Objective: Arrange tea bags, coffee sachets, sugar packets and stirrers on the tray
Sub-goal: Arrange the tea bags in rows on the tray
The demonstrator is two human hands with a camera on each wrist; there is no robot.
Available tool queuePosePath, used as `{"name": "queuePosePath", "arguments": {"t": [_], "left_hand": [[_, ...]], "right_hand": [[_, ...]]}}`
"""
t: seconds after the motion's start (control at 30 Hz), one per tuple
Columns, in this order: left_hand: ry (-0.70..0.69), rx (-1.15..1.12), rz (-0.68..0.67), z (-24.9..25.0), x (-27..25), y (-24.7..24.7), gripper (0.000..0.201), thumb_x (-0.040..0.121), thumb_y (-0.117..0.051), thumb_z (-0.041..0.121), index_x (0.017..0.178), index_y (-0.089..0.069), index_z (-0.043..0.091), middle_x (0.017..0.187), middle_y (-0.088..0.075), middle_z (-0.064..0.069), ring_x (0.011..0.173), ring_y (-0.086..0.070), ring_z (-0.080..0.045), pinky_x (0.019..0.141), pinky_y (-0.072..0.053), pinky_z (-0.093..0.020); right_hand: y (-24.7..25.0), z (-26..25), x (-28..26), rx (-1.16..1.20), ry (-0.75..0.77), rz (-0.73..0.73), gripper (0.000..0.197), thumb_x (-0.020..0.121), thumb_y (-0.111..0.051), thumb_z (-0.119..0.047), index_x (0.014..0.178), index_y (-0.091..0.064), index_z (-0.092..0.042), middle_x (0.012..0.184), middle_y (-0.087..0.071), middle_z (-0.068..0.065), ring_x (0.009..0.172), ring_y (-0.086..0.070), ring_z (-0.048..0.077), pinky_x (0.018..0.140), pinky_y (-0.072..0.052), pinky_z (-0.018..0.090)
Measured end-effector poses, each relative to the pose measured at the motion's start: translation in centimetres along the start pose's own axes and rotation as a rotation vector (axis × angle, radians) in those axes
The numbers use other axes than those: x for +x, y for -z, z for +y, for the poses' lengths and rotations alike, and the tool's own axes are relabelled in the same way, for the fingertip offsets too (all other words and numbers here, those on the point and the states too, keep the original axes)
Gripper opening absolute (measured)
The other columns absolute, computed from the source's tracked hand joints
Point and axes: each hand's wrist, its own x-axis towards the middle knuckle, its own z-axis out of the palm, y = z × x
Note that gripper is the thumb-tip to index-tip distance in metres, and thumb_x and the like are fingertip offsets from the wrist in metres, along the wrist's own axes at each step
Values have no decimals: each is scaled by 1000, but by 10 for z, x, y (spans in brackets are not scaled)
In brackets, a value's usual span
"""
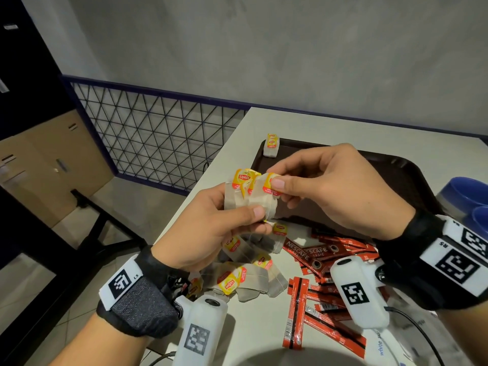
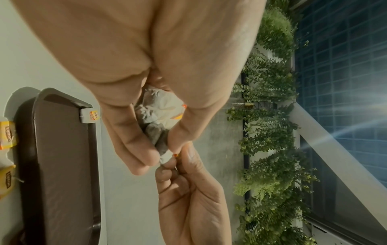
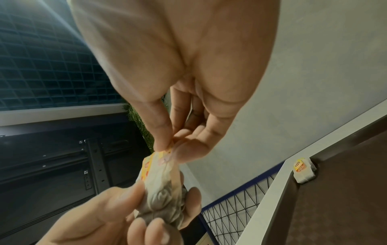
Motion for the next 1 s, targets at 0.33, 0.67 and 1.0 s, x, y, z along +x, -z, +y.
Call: {"name": "queuePosePath", "arguments": {"t": [0.33, 0.67, 1.0], "left_hand": [[-8, 48, 15, 2, 0, -3, 41, 83, -69, 6, 122, -65, -5, 107, -76, -16, 88, -75, -29, 80, -61, -30], [-12, 46, 12, 4, 0, -5, 43, 80, -70, 5, 122, -65, -4, 105, -77, -14, 88, -75, -28, 81, -62, -30], [-38, 77, 37, 3, 2, -3, 40, 80, -71, 3, 119, -67, -1, 107, -77, -17, 91, -74, -33, 82, -62, -32]], "right_hand": [[2, 1, -3, 110, -4, 16, 19, 80, -84, -16, 98, -80, -8, 85, -77, 15, 73, -74, 33, 72, -65, 39], [5, -7, 0, 3, -46, -12, 8, 89, -79, -13, 95, -82, -9, 83, -78, 14, 76, -75, 33, 76, -65, 43], [7, -19, 8, -108, -21, -13, 8, 83, -85, -19, 91, -83, -19, 84, -79, 6, 82, -72, 35, 70, -61, 39]]}}
